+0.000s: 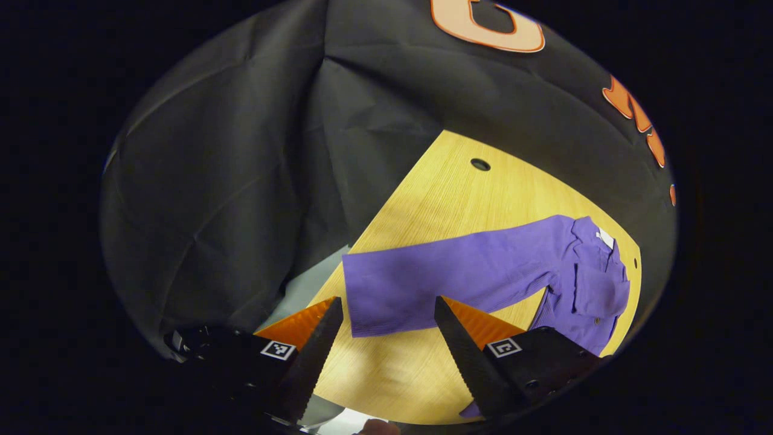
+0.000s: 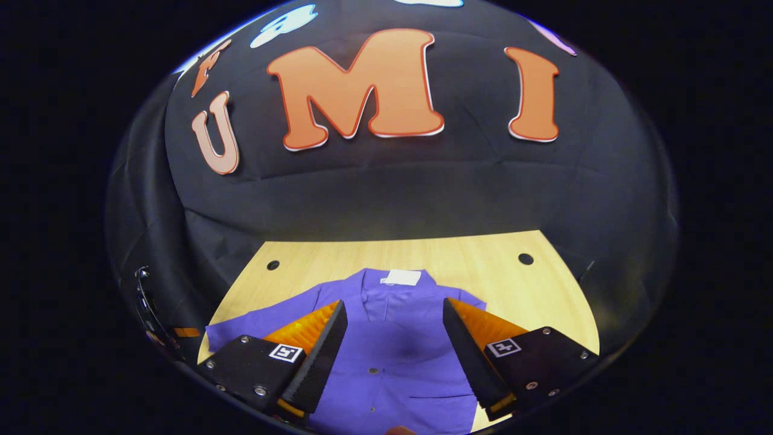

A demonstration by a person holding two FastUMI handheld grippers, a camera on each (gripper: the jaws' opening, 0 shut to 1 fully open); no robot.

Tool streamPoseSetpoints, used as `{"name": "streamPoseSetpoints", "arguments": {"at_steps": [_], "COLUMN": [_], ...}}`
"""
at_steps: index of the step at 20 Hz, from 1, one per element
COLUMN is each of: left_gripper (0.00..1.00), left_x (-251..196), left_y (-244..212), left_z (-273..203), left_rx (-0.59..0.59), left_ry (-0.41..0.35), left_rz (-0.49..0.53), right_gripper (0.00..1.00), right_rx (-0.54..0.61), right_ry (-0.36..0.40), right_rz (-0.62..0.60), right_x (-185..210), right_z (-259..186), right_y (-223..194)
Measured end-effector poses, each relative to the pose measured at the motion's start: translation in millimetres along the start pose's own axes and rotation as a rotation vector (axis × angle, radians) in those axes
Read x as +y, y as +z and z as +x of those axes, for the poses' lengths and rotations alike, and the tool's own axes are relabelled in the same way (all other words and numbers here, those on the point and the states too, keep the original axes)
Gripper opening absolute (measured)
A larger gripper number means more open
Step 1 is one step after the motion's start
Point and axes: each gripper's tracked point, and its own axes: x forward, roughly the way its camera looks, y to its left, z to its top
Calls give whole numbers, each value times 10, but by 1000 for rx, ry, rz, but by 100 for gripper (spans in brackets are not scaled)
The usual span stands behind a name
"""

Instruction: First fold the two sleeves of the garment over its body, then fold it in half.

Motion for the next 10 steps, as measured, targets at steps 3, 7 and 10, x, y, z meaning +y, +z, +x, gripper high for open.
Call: {"name": "streamPoseSetpoints", "arguments": {"at_steps": [3, 7, 10], "left_gripper": [99, 99, 99], "left_x": [49, 135, 139], "left_y": [-122, -274, -323], "left_z": [168, 433, 487], "left_rx": [78, 194, 276], "left_ry": [11, 9, 16], "left_rz": [-28, -77, -79], "right_gripper": [95, 95, 95], "right_rx": [-66, -146, -172], "right_ry": [-27, -54, -50], "right_rz": [-19, -65, -66], "right_x": [-119, -149, -129], "right_z": [-172, -342, -430], "right_y": [18, 48, 16]}}
